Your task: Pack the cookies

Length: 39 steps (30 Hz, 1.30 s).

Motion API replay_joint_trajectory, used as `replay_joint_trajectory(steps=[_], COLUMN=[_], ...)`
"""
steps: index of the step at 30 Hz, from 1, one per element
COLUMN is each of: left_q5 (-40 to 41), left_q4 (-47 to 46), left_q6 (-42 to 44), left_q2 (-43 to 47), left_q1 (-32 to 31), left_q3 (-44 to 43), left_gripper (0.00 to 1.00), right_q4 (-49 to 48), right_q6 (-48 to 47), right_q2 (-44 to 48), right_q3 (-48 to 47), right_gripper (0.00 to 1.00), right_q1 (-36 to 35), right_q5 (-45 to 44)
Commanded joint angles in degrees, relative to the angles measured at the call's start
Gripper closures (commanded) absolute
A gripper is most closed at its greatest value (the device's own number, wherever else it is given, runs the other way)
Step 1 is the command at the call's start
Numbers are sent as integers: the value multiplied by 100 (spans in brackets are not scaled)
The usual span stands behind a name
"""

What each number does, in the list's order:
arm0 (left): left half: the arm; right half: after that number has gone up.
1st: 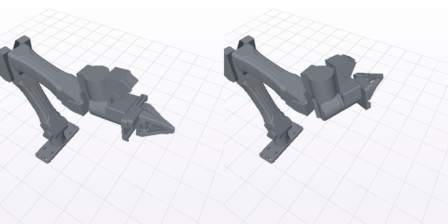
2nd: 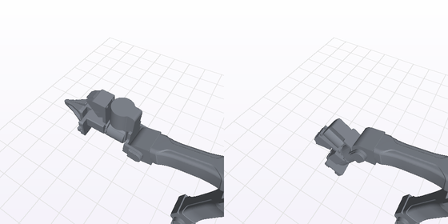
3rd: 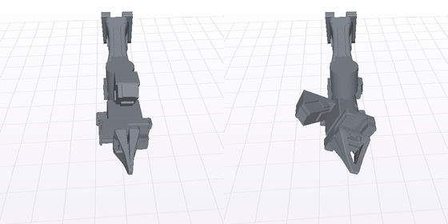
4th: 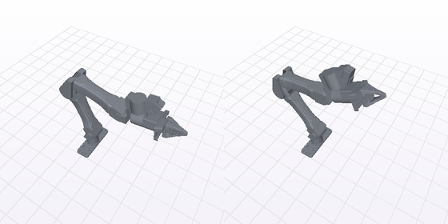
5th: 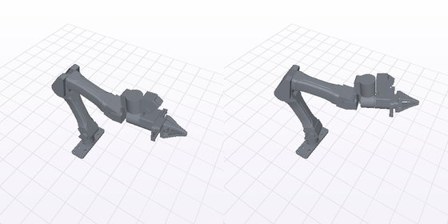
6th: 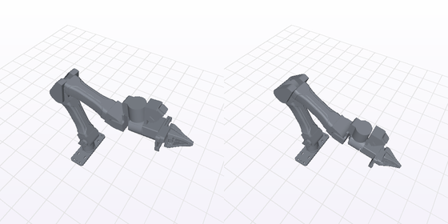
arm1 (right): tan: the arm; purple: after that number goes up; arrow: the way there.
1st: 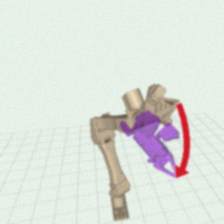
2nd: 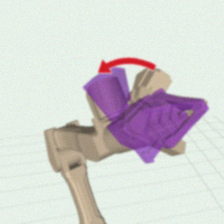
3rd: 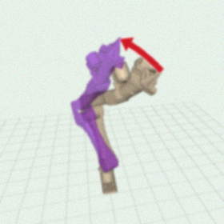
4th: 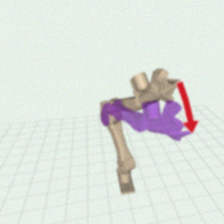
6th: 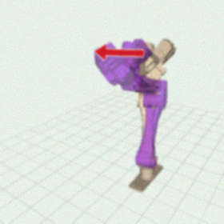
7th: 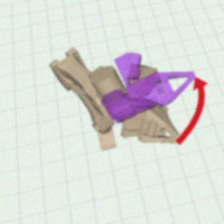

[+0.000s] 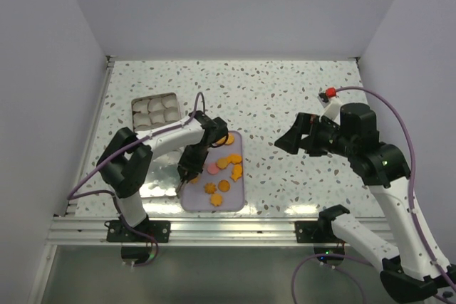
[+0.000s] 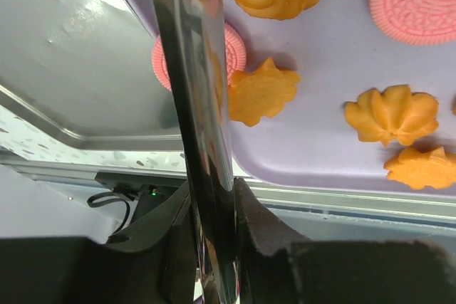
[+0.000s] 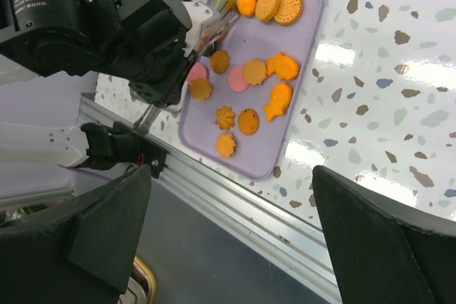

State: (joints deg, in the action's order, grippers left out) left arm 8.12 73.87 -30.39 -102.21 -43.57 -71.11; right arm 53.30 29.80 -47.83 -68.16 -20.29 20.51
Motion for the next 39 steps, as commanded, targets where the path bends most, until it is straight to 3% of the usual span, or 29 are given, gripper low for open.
replay_joint_trajectory(steps=[1,3,7,11,19,26,34,39], left_q5=[-135,-170,-214,-311,-311,-346,-294,-188], left_q4=[154,146,146,75,84,75,66,101], left_q6=[138,165,148,165,130,113,69,51], left_q2=[70,79,306,615,1124,1327,1450,1660], left_q1=[-11,-20,-11,-11,-11,-11,-11,-11], left_q3=[-350,-430,-561,-579,-571,-588,-746,-606], left_gripper=[81,78,72,65,61,63,67,69], right_q4=[-240,-705,-1724,-3470,-3598,-3896,-3870,-5099], right_q6=[217,490,1883,3275,4155,4657,4894,5745], right_q2=[-15,-217,-858,-1499,-3607,-4689,-5368,-4887], right_q3=[31,66,355,751,6,-338,-514,590], right_gripper=[1,1,2,7,8,8,12,12], right_q1=[-10,-10,-18,-27,-677,-1923,-2699,-2419], right_q5=[469,681,1262,1350,1236,972,849,823])
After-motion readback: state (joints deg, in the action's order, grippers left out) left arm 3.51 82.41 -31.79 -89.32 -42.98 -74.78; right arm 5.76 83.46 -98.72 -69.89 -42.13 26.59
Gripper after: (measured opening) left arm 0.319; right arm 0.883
